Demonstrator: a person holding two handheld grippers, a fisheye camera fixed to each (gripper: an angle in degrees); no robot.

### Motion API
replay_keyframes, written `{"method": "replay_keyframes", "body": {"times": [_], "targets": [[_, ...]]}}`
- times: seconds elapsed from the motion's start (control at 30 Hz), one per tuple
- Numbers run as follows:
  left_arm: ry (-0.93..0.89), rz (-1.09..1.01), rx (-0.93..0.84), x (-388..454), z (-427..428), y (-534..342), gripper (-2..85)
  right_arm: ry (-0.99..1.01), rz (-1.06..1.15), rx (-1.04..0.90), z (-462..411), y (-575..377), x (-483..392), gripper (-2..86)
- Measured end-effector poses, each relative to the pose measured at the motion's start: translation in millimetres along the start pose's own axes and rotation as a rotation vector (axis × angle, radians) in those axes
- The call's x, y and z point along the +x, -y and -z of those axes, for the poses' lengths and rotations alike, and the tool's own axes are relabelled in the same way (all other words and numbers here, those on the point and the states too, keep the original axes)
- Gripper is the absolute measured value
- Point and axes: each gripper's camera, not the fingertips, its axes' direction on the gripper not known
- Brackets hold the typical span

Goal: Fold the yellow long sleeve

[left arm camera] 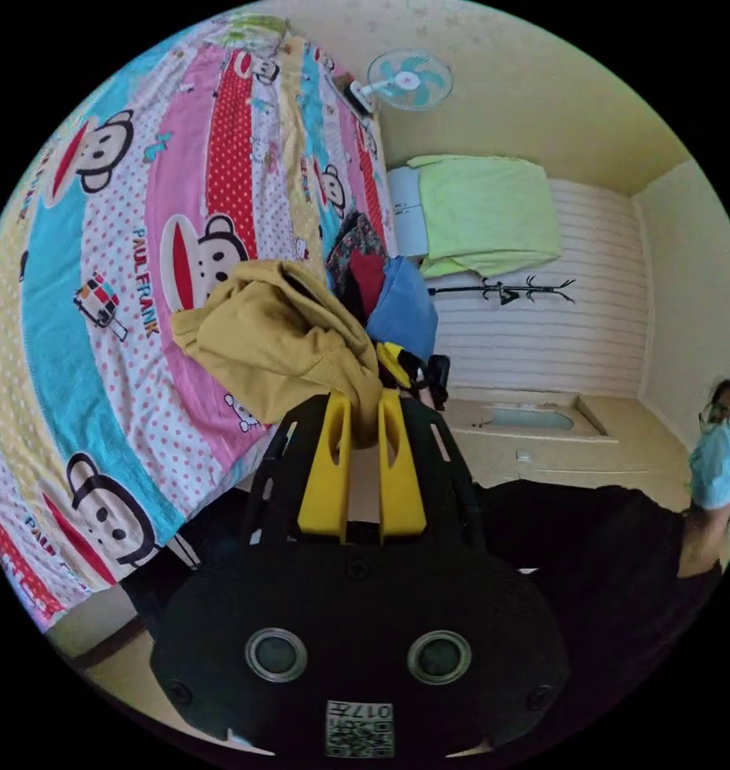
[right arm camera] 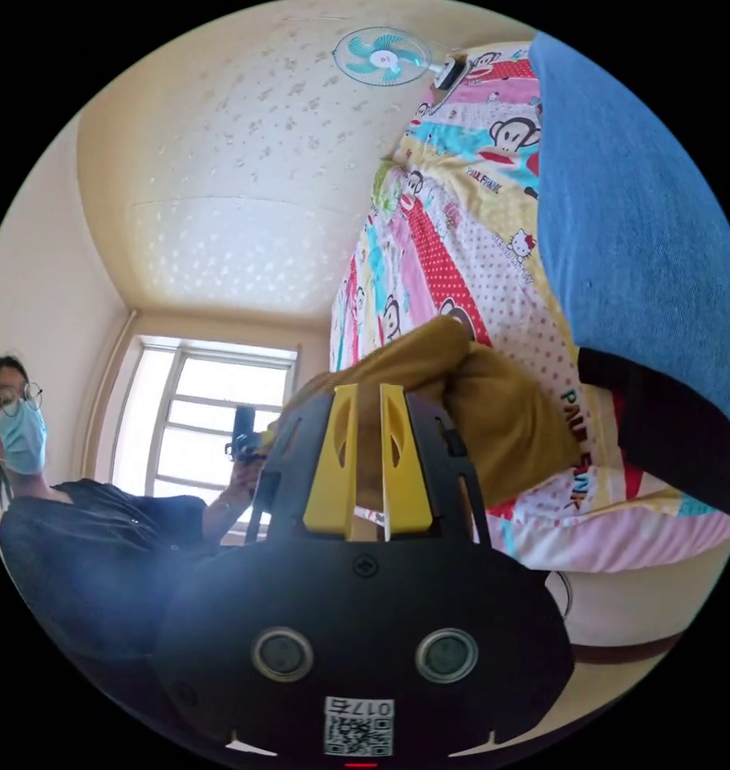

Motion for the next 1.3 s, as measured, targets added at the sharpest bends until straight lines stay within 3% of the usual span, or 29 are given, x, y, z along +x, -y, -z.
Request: {"method": "replay_keyframes", "body": {"times": [0.13, 0.2, 0.27, 0.4, 0.53, 0.63, 0.73, 0.97, 1.3], "targets": [[0.116, 0.115, 0.139, -41, 95, -101, 5.4, -0.118, -0.161, -0.085, -33, -12, 38, 5.9], [0.175, 0.242, 0.164, -68, 110, -147, 5.4, -0.141, -0.283, -0.127, -52, -25, 61, 7.0], [0.170, 0.367, 0.201, -95, 116, -184, 5.4, -0.156, -0.434, -0.212, -83, -46, 89, 13.5], [0.180, 0.570, 0.228, -147, 114, -231, 5.6, -0.124, -0.503, -0.314, -122, -70, 113, 16.3], [0.056, 0.624, 0.317, -163, 126, -254, 5.6, -0.183, -0.447, -0.465, -161, -73, 122, 17.6], [0.060, 0.621, 0.306, -157, 136, -260, 5.7, -0.191, -0.441, -0.454, -174, -66, 132, 17.9], [0.037, 0.623, 0.316, -151, 150, -265, 5.7, -0.273, -0.589, -0.465, -166, -64, 147, 9.4], [-0.093, 0.556, 0.432, -122, 205, -252, 5.5, 0.106, -0.320, -0.297, -141, -13, 73, 2.9], [-0.100, 0.387, 0.532, -102, 334, -140, 5.7, 0.221, -0.028, -0.283, -190, 110, -12, 2.0]]}}
